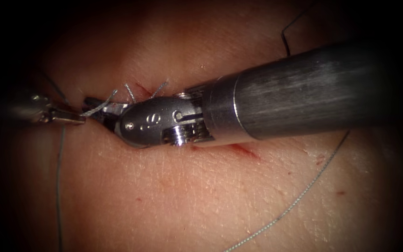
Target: Wound Closure
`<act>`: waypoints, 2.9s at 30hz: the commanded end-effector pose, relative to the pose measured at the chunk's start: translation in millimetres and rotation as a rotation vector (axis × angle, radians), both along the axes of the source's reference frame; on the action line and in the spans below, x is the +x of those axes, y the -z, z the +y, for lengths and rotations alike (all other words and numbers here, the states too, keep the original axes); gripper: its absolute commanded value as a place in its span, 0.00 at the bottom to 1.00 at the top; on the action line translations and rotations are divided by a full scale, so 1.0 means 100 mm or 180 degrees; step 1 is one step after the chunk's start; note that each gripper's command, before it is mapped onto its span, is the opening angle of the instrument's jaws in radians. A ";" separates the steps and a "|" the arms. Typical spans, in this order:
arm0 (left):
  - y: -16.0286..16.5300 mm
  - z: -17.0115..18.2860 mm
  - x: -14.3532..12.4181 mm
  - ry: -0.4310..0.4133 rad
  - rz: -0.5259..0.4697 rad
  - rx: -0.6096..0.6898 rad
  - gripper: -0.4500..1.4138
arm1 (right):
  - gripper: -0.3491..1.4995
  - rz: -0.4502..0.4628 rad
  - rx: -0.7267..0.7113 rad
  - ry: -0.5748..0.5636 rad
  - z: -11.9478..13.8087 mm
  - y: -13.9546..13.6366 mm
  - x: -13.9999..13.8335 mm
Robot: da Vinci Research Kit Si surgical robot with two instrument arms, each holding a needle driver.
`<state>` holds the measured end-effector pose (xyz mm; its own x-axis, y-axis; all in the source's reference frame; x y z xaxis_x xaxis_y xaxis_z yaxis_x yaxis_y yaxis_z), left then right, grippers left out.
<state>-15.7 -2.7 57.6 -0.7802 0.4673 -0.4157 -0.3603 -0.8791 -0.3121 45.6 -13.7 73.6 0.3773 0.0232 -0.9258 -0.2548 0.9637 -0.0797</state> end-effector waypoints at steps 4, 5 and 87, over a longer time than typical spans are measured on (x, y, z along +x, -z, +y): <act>-0.001 -0.005 0.005 0.0003 -0.0030 0.0005 0.00 | 0.99 -0.0060 0.0024 -0.0047 -0.038 0.018 -0.030; 0.001 -0.007 0.008 0.0018 -0.0048 -0.0005 0.00 | 0.99 -0.0065 0.0020 -0.0036 -0.053 0.030 -0.049; -0.007 -0.040 -0.023 0.0547 -0.1628 -0.0344 0.52 | 0.87 0.0038 0.0148 -0.0521 -0.009 0.111 -0.243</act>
